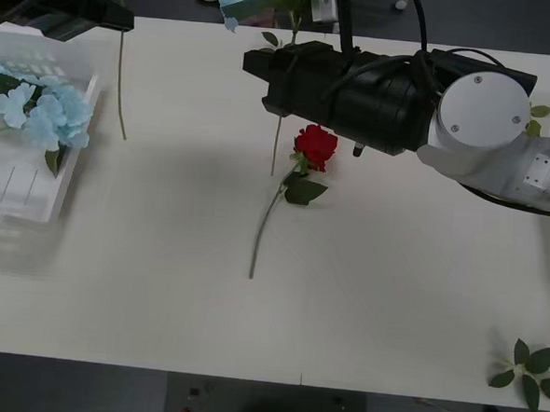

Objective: Put the red flowers into the right box and the blue flowers into the left box

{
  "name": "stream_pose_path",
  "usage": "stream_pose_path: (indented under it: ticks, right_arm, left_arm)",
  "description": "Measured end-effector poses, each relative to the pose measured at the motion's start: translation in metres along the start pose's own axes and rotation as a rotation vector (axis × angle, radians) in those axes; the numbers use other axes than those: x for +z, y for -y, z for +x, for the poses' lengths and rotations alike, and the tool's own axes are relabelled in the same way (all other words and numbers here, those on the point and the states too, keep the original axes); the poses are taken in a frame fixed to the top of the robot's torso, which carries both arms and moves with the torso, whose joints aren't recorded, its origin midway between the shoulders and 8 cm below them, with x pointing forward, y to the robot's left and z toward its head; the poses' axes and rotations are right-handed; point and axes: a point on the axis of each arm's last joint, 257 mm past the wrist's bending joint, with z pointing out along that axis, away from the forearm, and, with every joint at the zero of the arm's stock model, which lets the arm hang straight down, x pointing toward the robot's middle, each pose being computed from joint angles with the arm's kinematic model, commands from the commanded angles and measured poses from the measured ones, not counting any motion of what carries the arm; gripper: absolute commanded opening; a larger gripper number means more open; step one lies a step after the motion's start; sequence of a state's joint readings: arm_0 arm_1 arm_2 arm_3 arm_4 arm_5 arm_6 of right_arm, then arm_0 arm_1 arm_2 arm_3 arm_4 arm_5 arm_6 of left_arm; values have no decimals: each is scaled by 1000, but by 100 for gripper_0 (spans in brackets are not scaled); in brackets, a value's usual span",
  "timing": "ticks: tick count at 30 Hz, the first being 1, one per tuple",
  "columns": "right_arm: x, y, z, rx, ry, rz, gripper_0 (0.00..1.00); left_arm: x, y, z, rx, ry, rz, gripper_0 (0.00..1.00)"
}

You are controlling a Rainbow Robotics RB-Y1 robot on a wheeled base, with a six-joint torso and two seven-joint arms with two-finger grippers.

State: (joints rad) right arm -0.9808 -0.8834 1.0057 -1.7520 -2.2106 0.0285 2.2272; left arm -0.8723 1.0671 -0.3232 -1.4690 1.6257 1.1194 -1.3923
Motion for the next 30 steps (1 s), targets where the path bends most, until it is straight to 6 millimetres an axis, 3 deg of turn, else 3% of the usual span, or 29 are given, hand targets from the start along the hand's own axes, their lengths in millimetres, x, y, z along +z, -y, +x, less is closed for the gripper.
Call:
stream_pose_path:
  ticks: [5, 20, 25, 30]
  right_arm:
    - [0, 0, 0, 0, 0, 0, 0]
    - [0, 1, 0, 0, 0, 2, 0]
    - [0, 1, 0, 0, 0, 3, 0]
    - [0, 2, 0, 0, 0, 3, 0]
  left_arm:
    - [-20, -72, 3, 26, -38, -144, 0]
    - [-90, -215, 8, -129, -59, -483, 0]
    - [-111, -257, 23, -55, -119, -573, 0]
    - [-132, -303, 46, -120, -132, -673, 0]
